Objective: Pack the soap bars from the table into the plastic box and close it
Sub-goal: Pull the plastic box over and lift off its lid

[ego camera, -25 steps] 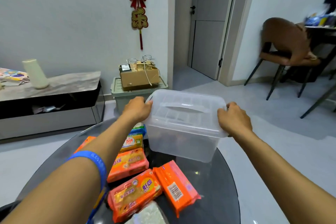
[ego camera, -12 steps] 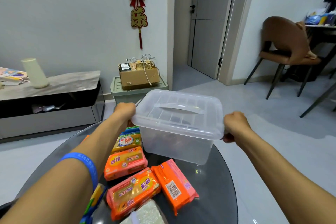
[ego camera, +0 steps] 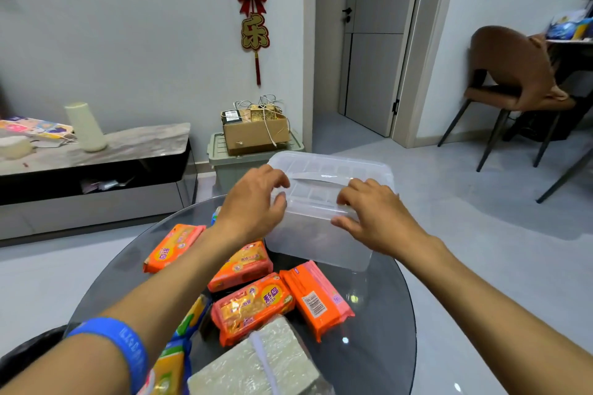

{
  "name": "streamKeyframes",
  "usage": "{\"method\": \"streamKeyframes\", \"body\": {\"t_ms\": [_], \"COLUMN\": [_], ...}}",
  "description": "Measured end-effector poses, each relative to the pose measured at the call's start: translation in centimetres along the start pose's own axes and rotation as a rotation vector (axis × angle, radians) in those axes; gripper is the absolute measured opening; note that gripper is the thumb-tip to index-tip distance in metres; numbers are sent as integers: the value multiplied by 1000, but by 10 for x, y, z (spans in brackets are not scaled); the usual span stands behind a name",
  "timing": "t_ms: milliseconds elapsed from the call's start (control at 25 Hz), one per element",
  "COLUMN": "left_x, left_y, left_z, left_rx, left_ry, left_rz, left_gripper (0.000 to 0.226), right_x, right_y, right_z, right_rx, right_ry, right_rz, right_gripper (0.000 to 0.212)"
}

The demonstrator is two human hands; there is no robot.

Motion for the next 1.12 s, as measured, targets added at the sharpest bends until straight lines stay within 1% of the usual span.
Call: {"method": "streamKeyframes", "body": {"t_ms": [40,120,280,400,440,480,520,560,600,640,680,720,800,840,920,1000,1120], "left_x": [-6,-16,-21,-19,-15,-11,-7,-2,1,4,7,10,14,17,26,37,53], "left_y": [-5,-11,-8,-9,-12,-14,-17,-21,-21,-21,-19,-17,-12,-10,-5,-1,2], "left_z": [0,1,6,1,-4,-13,-25,-39,-48,-54,-59,-62,-59,-54,-36,-12,20], "left_rx": [12,22,56,109,151,198,228,226,202,152,95,61,64,61,-11,-106,-39], "left_ry": [27,25,1,-38,-10,73,195,318,407,433,424,397,343,291,194,111,-19], "left_rz": [-2,5,21,-21,-71,-112,-126,-115,-79,-33,12,35,16,8,45,97,72], "left_gripper": [17,20,22,25,32,42,51,53,47,31,14,11,16,17,19,20,18], "right_x": [0,0,2,5,6,6,5,3,0,-4,-10,-16,-29,-35,-44,-54,-65], "right_y": [2,4,1,-8,-13,-18,-24,-31,-35,-40,-48,-57,-77,-88,-110,-125,-119], "right_z": [0,1,8,24,30,35,37,40,42,42,43,43,46,48,51,48,29], "right_rx": [40,106,168,217,210,192,167,140,125,116,104,88,57,47,46,54,39], "right_ry": [-18,-25,-49,-132,-175,-214,-243,-260,-273,-287,-307,-333,-408,-441,-462,-426,-322], "right_rz": [-28,-41,-32,-64,-83,-106,-132,-159,-180,-200,-220,-246,-313,-350,-429,-493,-498], "right_gripper": [28,23,22,20,20,21,21,21,21,20,19,19,18,18,19,19,20]}}
Point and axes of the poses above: each hand's wrist, its own x-axis towards the middle knuckle, its own z-axis out of the back of the hand, y = z × x, the point moved 2 cm from there along x, towards the middle knuckle, and after that the axes turned 1 degree about x, right-handed, at the moved point
